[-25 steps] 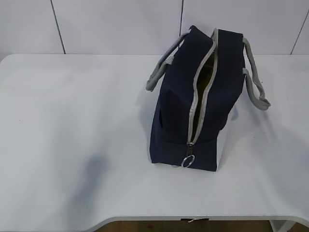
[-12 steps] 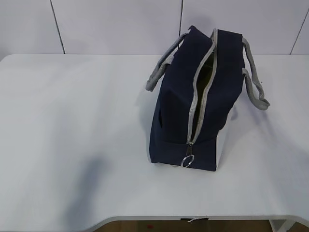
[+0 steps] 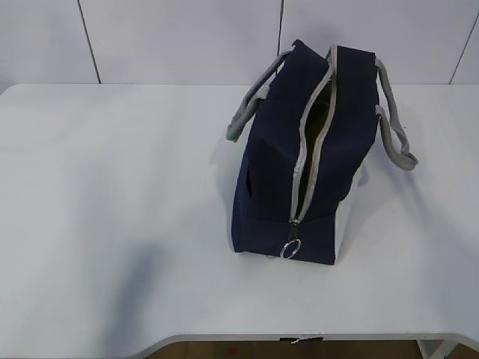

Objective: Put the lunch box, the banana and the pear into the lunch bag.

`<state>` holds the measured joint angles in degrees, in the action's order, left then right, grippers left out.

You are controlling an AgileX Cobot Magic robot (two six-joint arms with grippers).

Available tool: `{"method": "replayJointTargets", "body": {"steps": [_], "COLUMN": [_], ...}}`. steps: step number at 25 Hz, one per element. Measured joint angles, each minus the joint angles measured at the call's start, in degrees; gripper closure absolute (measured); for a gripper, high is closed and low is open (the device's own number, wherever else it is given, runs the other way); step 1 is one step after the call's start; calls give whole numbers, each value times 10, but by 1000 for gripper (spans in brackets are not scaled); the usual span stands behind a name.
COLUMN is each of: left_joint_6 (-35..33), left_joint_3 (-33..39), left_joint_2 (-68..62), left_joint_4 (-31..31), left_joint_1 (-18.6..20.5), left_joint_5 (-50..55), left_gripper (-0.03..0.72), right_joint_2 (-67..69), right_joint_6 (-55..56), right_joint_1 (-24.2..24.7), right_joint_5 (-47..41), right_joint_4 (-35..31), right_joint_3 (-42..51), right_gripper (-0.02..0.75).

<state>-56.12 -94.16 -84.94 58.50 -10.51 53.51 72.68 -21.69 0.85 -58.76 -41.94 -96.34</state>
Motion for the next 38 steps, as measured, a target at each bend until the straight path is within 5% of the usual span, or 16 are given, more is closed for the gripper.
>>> {"method": "replayJointTargets", "body": {"steps": [11, 18, 32, 38], "left_joint_6": [21, 24, 45, 45], "left_joint_3": [0, 0, 0, 0], "left_joint_2": [10, 10, -9, -9], "left_joint_4": [2, -35, -58, -50], "left_joint_1": [63, 65, 65, 65], "left_joint_5": [-2, -2, -19, -20], "left_gripper": [206, 217, 221, 221], "right_joint_2": [-111, -154, -218, -219], "right_joint_6": [50, 54, -238, -438], "right_joint_1": [0, 0, -98, -100], "right_joint_5": [135, 196, 216, 217], "right_joint_4": [127, 131, -29, -193], "right_joint_3": [141, 326, 537, 644], "right_gripper": [298, 298, 299, 300]}}
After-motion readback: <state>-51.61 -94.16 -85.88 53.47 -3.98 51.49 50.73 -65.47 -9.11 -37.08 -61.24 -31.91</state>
